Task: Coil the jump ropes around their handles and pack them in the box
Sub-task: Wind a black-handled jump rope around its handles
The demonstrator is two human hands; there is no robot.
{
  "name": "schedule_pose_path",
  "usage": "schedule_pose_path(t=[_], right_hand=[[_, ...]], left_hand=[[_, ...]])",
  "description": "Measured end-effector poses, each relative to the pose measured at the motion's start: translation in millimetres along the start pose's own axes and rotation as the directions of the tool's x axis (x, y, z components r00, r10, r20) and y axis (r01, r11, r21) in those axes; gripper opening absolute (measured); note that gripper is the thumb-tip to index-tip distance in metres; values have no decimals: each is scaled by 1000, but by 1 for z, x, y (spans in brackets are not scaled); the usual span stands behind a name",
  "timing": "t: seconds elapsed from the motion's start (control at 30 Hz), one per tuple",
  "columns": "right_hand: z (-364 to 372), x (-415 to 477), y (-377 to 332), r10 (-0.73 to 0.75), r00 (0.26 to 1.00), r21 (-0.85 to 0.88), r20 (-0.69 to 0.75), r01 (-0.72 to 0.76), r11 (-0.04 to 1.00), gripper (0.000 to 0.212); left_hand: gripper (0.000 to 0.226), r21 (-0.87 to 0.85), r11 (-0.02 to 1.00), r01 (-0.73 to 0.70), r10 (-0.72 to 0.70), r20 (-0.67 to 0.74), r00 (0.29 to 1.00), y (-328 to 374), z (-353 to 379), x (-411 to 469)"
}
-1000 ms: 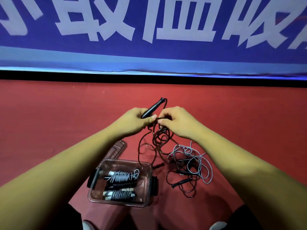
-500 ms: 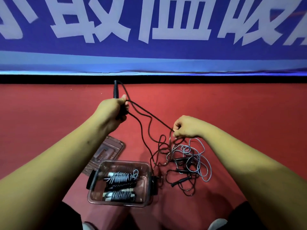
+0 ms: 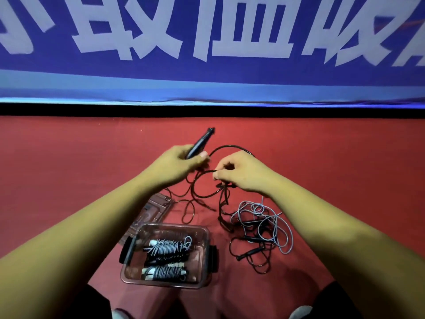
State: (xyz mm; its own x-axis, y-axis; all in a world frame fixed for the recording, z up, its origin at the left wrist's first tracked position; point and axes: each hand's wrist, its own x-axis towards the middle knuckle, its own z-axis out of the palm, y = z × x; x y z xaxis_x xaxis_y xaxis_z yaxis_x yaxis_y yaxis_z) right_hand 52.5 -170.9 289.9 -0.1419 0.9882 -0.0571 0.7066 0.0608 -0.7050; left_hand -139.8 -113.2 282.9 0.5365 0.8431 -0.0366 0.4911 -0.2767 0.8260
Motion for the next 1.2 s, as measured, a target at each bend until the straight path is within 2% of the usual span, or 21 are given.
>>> schedule_pose_path(t=[0.07, 0.1, 0.17, 0.23, 0.3, 0.33, 0.4, 0.47, 0.53, 0.6, 0.67, 0.77, 0.83, 0.9, 0.97, 1.03, 1.1, 1.13, 1.2], right_hand=[[-2, 0, -2, 47, 999, 136, -21, -44, 990, 23], [-3, 0, -3, 99, 995, 254, -3, -95, 963, 26], [-7, 0, -3, 211, 975, 431, 68, -219, 875, 46], [-12, 1, 1, 291, 949, 473, 120, -312, 824, 81], [-15, 3, 4, 325, 930, 469, 175, -369, 803, 97], [-17, 3, 3, 330, 923, 451, 200, -386, 805, 94], [-20, 1, 3, 325, 922, 326, 208, -379, 866, 73], [-23, -4, 9, 289, 942, 37, 169, -299, 954, 44], [-26, -8, 23, 297, 940, -168, 168, -269, 948, 28], [-32, -11, 36, 331, 933, -199, 141, -301, 933, 27], [-39, -10, 45, 311, 950, -207, 33, -298, 932, 27], [-44, -8, 43, 224, 972, -232, -74, -235, 944, 29], [-40, -7, 35, 199, 980, -168, -12, -198, 966, 28], [-31, -8, 23, 164, 982, -57, 97, -159, 986, 27], [-22, -7, 11, 80, 985, 124, 153, -100, 987, 30], [-16, -4, 3, 35, 995, 317, 98, -65, 946, 33], [-17, 1, 1, 79, 997, 451, 2, -71, 890, 38], [-18, 2, 2, 116, 993, 505, -21, -90, 858, 39], [-25, 1, 8, 170, 985, 610, 38, -158, 776, 40]], left_hand=[[28, -138, 989, 55, -29, 184, 982, 2, 10, -4], [25, -148, 986, 73, -40, 209, 977, 0, 12, -3], [15, -174, 981, 82, -60, 131, 990, -1, 10, 2], [22, -323, 940, 110, -120, -10, 993, -1, 4, 9], [26, -500, 858, 118, -188, -91, 978, 1, -3, 14], [23, -553, 825, 114, -210, -112, 971, 2, -6, 14], [21, -638, 762, 109, -257, -144, 956, 6, -10, 15], [22, -718, 687, 110, -325, -168, 931, 5, -21, 18], [24, -754, 647, 115, -387, -195, 901, 0, -39, 21], [24, -730, 672, 127, -424, -239, 874, -9, -56, 20], [22, -665, 732, 147, -430, -284, 857, -18, -63, 16], [16, -399, 893, 210, -364, -363, 858, -26, -59, 13], [10, -165, 962, 219, -270, -418, 868, -29, -52, 14], [15, -79, 983, 166, -183, -321, 929, -23, -39, 13], [17, -184, 978, 93, -119, -136, 984, -12, -19, 9], [20, -250, 967, 55, -51, 22, 998, 2, -1, 4], [21, -298, 953, 56, -20, 122, 992, 13, 8, 3], [20, -342, 937, 66, -24, 127, 992, 17, 8, 3], [23, -499, 864, 65, -76, 0, 997, 17, 0, 9]])
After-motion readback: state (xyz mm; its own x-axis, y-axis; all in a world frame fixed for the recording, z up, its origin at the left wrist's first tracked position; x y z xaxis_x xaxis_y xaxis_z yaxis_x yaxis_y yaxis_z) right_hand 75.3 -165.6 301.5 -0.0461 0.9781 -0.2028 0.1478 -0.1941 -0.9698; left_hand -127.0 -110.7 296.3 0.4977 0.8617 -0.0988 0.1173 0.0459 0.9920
